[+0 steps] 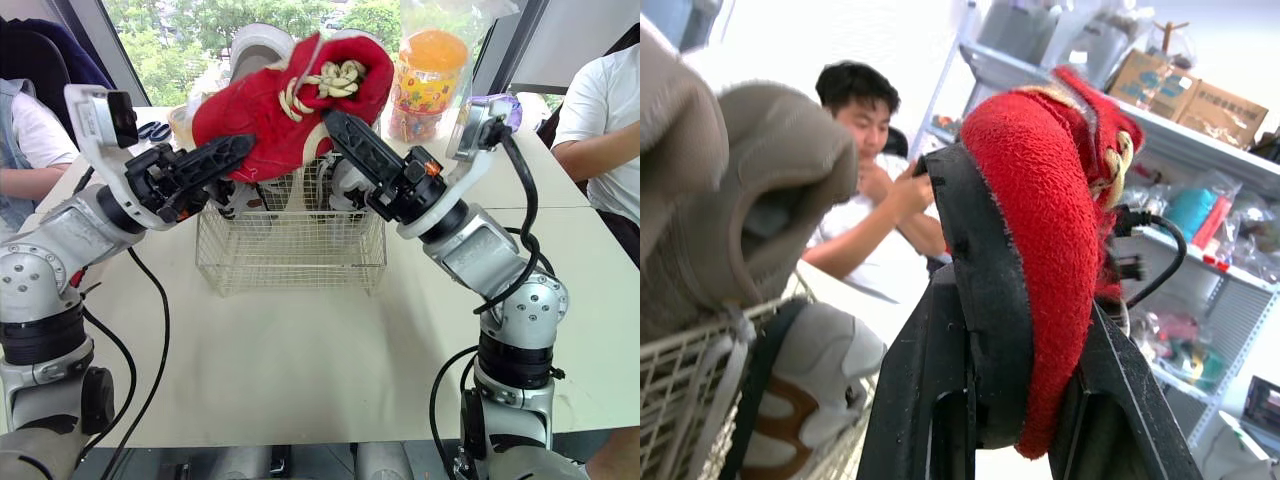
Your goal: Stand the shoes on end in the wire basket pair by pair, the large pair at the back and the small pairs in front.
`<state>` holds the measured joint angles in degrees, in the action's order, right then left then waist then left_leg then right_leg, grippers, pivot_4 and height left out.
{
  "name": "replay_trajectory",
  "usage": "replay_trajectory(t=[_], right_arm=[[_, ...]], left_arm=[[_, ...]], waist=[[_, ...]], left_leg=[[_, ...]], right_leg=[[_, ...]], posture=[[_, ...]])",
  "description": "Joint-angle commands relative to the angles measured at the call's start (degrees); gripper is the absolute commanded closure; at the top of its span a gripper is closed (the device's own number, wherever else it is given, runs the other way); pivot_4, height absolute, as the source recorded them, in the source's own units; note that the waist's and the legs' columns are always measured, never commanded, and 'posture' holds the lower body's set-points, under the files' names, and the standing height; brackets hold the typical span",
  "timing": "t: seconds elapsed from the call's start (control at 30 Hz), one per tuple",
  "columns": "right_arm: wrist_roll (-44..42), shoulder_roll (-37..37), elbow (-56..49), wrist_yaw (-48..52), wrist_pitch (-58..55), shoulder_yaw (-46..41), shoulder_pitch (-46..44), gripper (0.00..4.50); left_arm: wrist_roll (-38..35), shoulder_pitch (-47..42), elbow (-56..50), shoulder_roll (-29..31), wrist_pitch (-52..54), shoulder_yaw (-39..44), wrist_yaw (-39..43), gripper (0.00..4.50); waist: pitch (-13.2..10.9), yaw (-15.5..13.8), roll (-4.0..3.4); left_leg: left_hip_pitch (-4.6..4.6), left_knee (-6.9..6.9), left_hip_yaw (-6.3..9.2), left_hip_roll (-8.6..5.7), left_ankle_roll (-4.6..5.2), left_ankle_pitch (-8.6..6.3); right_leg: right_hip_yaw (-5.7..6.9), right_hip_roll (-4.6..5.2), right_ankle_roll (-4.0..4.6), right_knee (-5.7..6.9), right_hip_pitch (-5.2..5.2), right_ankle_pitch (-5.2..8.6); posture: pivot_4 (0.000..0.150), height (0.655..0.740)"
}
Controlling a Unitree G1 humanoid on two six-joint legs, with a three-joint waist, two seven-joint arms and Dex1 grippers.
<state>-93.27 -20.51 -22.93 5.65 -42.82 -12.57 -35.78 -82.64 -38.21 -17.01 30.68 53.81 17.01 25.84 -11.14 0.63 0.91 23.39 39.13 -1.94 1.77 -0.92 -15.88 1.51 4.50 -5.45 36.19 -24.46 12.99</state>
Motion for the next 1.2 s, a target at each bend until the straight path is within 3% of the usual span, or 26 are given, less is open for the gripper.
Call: replay_trajectory(t=[0.03,0.17,0.3,0.43,0.47,0.57,0.7,0.9,1.07,1.2], right_arm=[[-2.6,1.0,-2.5,1.0,2.1,0.5,-4.0,4.24],[-3.0,-0.5,-2.3,0.2,1.6,0.4,-4.4,4.24],[-4.7,-6.4,-1.2,0.9,-1.1,-1.3,-5.1,4.24],[-4.6,-18.8,1.9,8.1,-8.0,-3.2,-6.3,4.24],[-3.6,-22.5,3.0,11.3,-10.2,-3.4,-6.9,4.24],[2.0,-31.6,5.0,22.1,-14.4,-2.2,-8.2,4.24],[19.2,-42.3,6.4,41.6,-12.4,4.5,-8.6,4.24],[38.5,-43.0,10.6,54.9,-1.4,11.8,-9.1,4.24],[41.6,-39.6,12.9,57.9,-1.1,11.5,-12.0,4.24],[39.2,-37.9,14.7,58.4,-4.3,9.0,-15.6,4.24]], left_arm=[[1.0,1.6,-1.8,1.1,1.6,-2.9,-0.8,4.25],[1.4,2.5,-2.9,2.6,1.8,-3.5,-2.1,4.25],[1.7,3.2,-3.2,6.3,2.8,-3.1,-0.6,2.36],[4.9,4.0,-3.3,12.3,2.7,-2.1,5.0,0.28],[6.6,4.4,-3.2,14.2,2.3,-2.0,7.2,0.04],[10.5,5.1,-2.2,18.1,1.4,-2.0,12.1,0.04],[14.9,5.5,-1.0,22.0,0.1,-1.7,18.3,0.04],[19.1,6.9,-2.2,21.0,-3.1,-1.8,21.4,0.04],[18.7,7.6,-3.9,19.4,-2.5,-1.3,20.1,0.04],[17.9,7.7,-5.0,18.7,-1.9,-1.0,18.9,0.04]], waist=[[0.0,0.0,0.0],[0.0,0.0,0.0],[0.0,0.0,0.0],[0.0,0.0,-0.01],[0.0,0.0,0.0],[0.0,-0.1,0.0],[0.0,0.0,0.04],[0.0,0.0,0.04],[-0.1,0.0,0.06],[-0.1,0.0,0.09]], left_leg=[[0.0,0.0,-0.02,0.0,0.0,0.0],[0.03,-0.01,-0.05,0.0,0.0,0.0],[0.02,-0.01,-0.05,0.0,0.0,0.0],[0.02,-0.07,-0.11,0.0,0.01,-0.01],[0.03,-0.07,-0.13,0.0,0.01,-0.01],[0.03,-0.11,-0.15,0.0,0.01,-0.01],[0.04,-0.13,-0.16,0.03,0.02,-0.02],[0.05,-0.12,-0.23,0.04,0.01,-0.02],[0.07,-0.12,-0.22,0.04,0.01,-0.02],[0.07,-0.12,-0.22,0.04,0.01,-0.01]], right_leg=[[0.0,0.0,0.0,0.0,0.0,0.0],[0.0,0.01,0.0,-0.04,0.0,0.0],[0.0,0.03,0.01,-0.04,0.0,0.01],[0.02,0.02,0.2,-0.08,-0.01,0.12],[0.01,0.02,0.2,-0.08,-0.03,0.12],[0.02,0.02,0.24,-0.13,-0.05,0.14],[0.03,0.02,0.45,-0.18,-0.08,0.27],[0.0,0.05,0.44,-0.22,-0.12,0.28],[-0.01,0.05,0.41,-0.19,-0.13,0.26],[0.0,0.05,0.41,-0.16,-0.13,0.26]], posture=[[0.15,0.74],[0.15,0.74],[0.15,0.74],[0.15,0.74],[0.15,0.74],[0.15,0.74],[0.15,0.74],[0.15,0.74],[0.15,0.74],[0.15,0.74]])
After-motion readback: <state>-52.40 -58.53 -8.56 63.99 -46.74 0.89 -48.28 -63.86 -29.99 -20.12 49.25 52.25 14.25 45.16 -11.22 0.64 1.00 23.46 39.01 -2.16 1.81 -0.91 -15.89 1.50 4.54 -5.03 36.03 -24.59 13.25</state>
